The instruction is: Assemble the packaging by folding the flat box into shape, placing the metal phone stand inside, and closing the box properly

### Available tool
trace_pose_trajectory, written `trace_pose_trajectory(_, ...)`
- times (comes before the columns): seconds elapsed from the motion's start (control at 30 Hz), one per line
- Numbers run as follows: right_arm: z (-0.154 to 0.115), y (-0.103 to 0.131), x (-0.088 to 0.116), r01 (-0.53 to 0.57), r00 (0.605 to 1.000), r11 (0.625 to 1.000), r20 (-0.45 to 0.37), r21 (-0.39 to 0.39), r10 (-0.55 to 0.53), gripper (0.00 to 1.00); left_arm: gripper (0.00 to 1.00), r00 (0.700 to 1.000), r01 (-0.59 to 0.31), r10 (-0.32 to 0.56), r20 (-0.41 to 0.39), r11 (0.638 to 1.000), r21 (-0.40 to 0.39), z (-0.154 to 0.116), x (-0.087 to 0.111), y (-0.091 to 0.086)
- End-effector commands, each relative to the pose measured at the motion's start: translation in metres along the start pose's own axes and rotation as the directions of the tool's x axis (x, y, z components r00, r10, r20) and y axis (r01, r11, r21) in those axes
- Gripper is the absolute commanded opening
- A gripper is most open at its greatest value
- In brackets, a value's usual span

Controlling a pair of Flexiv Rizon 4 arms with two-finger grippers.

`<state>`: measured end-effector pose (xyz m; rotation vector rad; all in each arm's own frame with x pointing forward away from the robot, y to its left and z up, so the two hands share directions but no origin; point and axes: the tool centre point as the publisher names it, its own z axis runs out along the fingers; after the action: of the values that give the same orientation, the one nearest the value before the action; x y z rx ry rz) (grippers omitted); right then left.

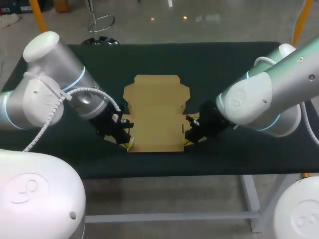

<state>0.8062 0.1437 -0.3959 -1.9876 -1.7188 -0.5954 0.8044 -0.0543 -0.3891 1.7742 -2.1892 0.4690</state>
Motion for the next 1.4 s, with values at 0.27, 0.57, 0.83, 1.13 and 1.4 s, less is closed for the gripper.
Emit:
trace_pose_trajectory(0.27, 0.013, -0.004, 0.005, 0.012, 0.999, 1.0, 0.041, -0.002, -0.012, 0.0, 0.0, 1.0, 0.0, -0.001, 0.022, 1.0, 0.015, 0.01, 0.005, 0.001)
trace_pose_trajectory(0.57, 0.019, -0.007, 0.007, 0.028, 0.997, 1.0, 0.073, -0.012, -0.027, 0.0, 0.0, 0.999, 0.009, -0.012, 0.051, 0.997, 0.071, 0.015, 0.008, 0.003)
trace_pose_trajectory(0.83, 0.022, -0.008, 0.008, 0.034, 0.994, 0.999, 0.101, -0.025, -0.031, 0.0, 0.0, 0.997, 0.002, -0.01, 0.07, 0.993, 0.119, 0.017, 0.01, 0.007)
trace_pose_trajectory(1.13, 0.029, -0.007, 0.006, 0.037, 0.991, 0.999, 0.129, -0.035, -0.033, 0.0, 0.0, 0.993, 0.004, -0.023, 0.112, 0.985, 0.17, 0.024, 0.012, 0.008)
trace_pose_trajectory(1.4, 0.036, -0.006, 0.004, 0.039, 0.988, 0.999, 0.151, -0.032, -0.034, 0.0, 0.0, 0.989, 0.012, -0.038, 0.145, 0.983, 0.182, 0.034, 0.01, 0.005)
